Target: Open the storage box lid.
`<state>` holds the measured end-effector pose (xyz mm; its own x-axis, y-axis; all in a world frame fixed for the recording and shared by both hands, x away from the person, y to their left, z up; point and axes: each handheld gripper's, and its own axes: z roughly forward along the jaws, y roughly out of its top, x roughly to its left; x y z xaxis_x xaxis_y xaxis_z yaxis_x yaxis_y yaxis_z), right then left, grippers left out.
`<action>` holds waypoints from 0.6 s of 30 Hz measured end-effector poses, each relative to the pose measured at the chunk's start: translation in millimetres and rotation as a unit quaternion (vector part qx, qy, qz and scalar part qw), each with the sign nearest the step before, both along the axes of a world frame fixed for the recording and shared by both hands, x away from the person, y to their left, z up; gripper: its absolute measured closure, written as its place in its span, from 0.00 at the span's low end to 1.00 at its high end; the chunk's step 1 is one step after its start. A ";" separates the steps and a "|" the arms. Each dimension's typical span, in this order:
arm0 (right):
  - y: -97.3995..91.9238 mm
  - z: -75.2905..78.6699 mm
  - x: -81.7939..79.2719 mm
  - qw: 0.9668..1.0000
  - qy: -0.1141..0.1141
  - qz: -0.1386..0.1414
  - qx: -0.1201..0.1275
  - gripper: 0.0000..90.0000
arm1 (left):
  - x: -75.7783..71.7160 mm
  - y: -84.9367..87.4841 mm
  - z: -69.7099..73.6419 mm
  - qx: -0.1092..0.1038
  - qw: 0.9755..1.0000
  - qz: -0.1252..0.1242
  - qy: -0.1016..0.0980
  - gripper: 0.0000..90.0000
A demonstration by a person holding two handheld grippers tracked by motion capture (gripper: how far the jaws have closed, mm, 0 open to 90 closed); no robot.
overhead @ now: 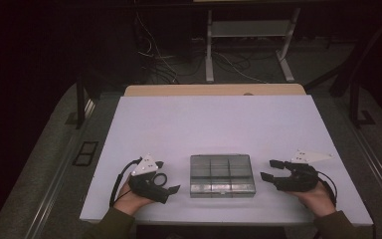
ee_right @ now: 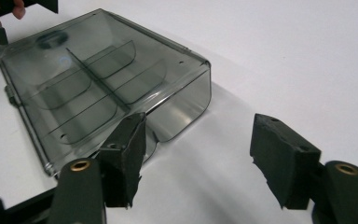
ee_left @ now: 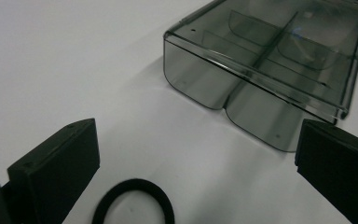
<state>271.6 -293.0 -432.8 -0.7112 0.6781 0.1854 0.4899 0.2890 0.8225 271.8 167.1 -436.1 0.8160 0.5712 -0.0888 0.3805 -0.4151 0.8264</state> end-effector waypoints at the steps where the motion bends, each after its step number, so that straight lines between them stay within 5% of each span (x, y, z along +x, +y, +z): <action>1: -0.6 -0.6 -1.4 1.000 -0.001 0.000 0.002 0.39 | -1.1 0.5 0.1 -0.003 1.000 0.000 0.000 0.00; 11: -0.9 -4.6 -12.6 1.000 0.004 0.010 0.007 0.40 | -9.5 2.4 -1.9 -0.018 1.000 -0.011 0.006 0.06; 18: 0.1 -5.1 -18.9 1.000 0.013 0.020 0.007 0.52 | -13.3 4.1 -3.5 -0.027 0.999 -0.019 0.015 0.16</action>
